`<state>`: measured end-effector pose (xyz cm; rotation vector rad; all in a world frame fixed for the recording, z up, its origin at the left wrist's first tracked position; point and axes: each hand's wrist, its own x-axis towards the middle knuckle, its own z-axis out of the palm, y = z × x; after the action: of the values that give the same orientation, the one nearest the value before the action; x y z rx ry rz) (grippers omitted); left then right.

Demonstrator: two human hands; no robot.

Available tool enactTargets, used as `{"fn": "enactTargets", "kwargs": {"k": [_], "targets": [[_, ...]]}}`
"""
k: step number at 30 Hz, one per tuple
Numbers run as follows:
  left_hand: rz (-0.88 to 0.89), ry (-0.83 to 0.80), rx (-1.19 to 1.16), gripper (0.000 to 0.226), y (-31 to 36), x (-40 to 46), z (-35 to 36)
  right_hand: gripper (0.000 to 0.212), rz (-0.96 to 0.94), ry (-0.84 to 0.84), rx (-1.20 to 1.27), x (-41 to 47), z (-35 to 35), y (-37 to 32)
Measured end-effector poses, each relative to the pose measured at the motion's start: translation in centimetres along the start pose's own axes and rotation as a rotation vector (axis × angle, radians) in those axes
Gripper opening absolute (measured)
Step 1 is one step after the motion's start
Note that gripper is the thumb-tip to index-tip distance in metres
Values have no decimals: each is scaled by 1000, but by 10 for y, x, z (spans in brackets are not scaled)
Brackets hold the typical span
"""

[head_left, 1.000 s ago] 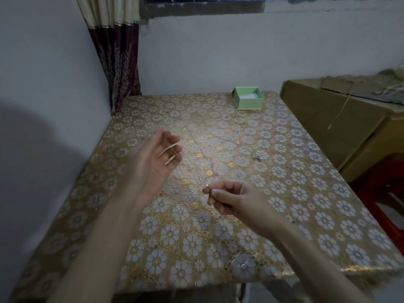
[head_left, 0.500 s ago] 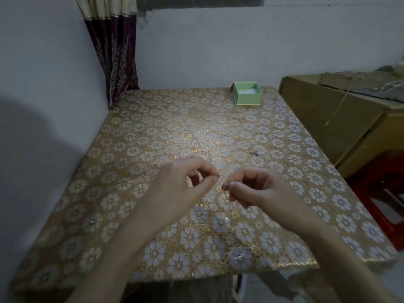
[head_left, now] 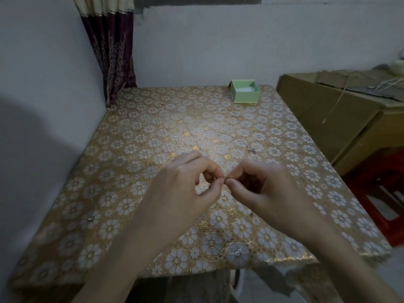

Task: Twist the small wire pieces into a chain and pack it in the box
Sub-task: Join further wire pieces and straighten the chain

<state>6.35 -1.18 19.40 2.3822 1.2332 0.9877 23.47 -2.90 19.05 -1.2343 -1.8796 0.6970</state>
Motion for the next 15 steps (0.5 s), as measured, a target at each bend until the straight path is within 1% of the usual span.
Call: {"fn": "enactTargets", "kwargs": {"k": [4,10,13,15], "targets": [[18,5,23,14,0,0,1,12,-47,9,-31,-2,1,-2],[20,-25,94,14,2,0,0,11,-130,50,-174,0,4,-2],[-13,-54,73,9,1,1,-1,11,-167,43,-232,0,4,-1],[-83,-65,-6,11,2,2,-2,10,-181,61,-206,0,5,0]]}}
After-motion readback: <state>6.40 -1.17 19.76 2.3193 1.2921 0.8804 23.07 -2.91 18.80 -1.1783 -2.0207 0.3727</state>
